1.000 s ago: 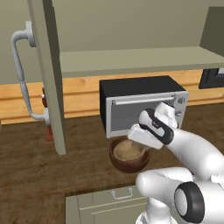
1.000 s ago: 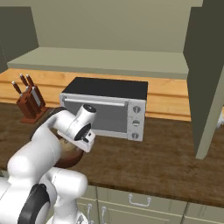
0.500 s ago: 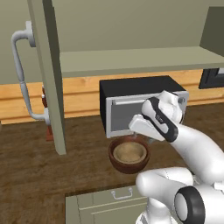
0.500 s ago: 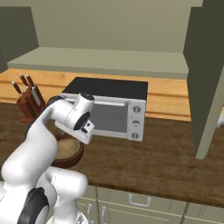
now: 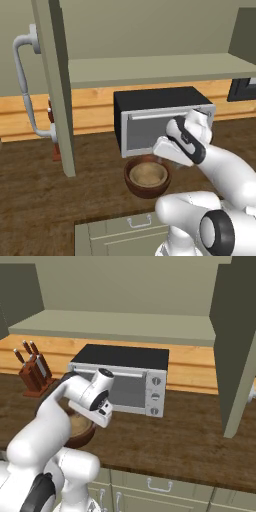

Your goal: Pick up the bowls on the counter and stack them on top of one another in the open cabinet. Place the smaller bowl on top of the larger bowl.

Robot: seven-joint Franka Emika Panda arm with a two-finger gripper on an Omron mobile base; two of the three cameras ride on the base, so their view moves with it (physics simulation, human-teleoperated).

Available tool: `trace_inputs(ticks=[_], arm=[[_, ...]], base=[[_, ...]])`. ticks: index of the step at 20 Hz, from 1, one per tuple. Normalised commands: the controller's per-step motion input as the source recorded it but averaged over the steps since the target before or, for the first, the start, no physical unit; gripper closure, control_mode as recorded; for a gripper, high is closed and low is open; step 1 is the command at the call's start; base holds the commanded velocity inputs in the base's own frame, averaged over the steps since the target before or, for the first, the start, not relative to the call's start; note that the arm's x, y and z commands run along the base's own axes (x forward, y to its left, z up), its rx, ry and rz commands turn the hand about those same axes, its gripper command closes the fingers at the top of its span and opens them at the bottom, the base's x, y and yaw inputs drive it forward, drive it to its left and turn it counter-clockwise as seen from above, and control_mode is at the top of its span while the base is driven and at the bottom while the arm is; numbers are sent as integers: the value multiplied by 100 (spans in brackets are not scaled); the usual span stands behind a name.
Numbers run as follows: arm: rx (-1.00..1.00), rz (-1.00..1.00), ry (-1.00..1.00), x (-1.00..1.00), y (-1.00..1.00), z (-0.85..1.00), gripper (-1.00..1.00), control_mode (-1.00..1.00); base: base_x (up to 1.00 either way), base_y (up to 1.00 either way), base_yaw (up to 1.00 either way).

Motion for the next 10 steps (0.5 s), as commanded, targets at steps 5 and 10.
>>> trace_inputs(ticks=[5, 10], arm=[[-2, 0, 5, 0, -1, -50, -100, -100], [0, 1, 2, 6, -2, -43, -100, -100]], base=[[0, 0, 0], [0, 0, 0]])
